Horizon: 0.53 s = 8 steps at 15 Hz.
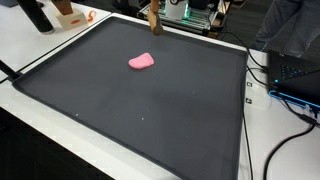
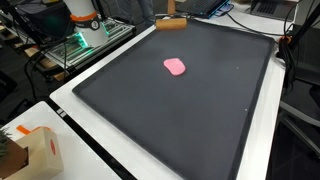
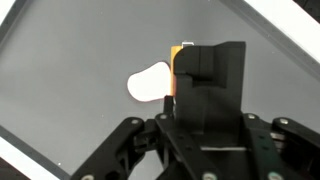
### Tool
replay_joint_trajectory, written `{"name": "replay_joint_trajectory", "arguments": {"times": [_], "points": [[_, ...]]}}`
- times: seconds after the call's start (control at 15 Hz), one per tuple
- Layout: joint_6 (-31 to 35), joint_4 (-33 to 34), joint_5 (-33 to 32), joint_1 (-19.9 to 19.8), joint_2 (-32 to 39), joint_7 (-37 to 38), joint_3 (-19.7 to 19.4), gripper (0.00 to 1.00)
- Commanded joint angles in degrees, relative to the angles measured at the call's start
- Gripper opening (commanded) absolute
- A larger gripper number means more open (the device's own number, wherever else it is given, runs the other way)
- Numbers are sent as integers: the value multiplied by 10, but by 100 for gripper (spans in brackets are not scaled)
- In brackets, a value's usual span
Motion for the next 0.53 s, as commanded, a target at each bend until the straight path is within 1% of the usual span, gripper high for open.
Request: {"name": "replay_joint_trajectory", "arguments": {"times": [0.0, 0.47], "points": [[6, 13, 22, -4, 46, -31, -3, 23], [67, 2, 16, -16, 103, -65, -1, 23]]}}
